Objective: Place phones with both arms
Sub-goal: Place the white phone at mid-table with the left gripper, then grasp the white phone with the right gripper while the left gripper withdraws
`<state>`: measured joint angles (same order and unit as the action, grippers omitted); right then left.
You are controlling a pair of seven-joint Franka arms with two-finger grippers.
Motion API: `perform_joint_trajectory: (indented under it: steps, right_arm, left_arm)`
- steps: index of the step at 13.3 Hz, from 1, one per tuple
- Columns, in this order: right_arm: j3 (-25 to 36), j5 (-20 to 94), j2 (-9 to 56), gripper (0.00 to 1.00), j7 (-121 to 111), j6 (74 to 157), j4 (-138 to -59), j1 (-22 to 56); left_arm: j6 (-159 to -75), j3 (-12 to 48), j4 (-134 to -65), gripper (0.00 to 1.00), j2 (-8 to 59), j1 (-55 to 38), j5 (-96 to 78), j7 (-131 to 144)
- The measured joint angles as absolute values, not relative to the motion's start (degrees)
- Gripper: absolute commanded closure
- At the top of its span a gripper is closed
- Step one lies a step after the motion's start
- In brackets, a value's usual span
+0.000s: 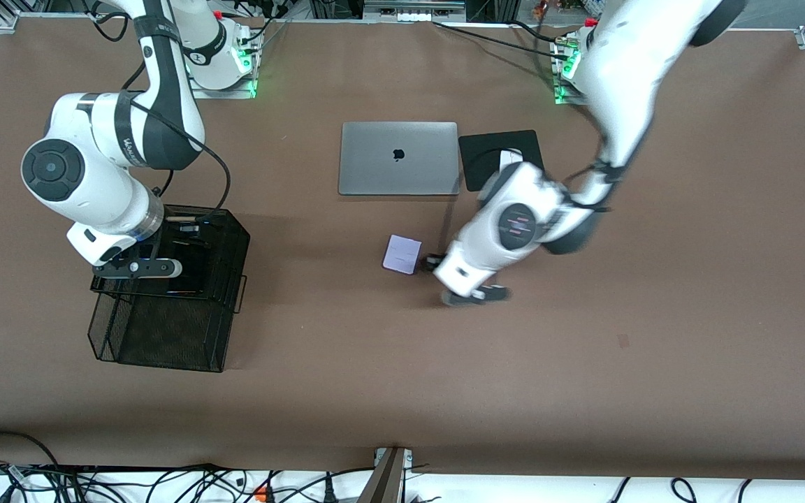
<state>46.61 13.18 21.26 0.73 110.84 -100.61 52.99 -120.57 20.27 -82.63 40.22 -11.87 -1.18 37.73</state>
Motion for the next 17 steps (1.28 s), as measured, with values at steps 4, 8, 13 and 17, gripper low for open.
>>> perform_joint_trajectory:
  steps: [4, 8, 13, 17]
  right_arm:
    - [40.32, 13.52, 24.07, 0.00, 11.09, 111.72, -98.35, 53.32]
    - [29.03, 15.52, 32.77, 0.00, 33.75, 113.75, -89.80, 54.72]
    - [21.80, 15.86, 41.97, 0.00, 55.93, 125.89, -84.89, 58.30]
    - [21.69, 15.86, 48.84, 0.00, 66.29, 132.58, -82.31, 61.03]
  left_arm:
    - [-107.12, 20.17, -82.61, 0.00, 31.44, -1.74, 3.35, 27.07]
    - [-103.16, 20.11, -82.70, 0.00, 28.69, 4.75, 6.60, 12.14]
    - [-95.12, 20.15, -82.57, 0.00, 21.27, 11.30, 6.67, 4.43]
    - [-91.09, 17.15, -84.78, 0.00, 12.08, 12.72, 6.03, 3.30]
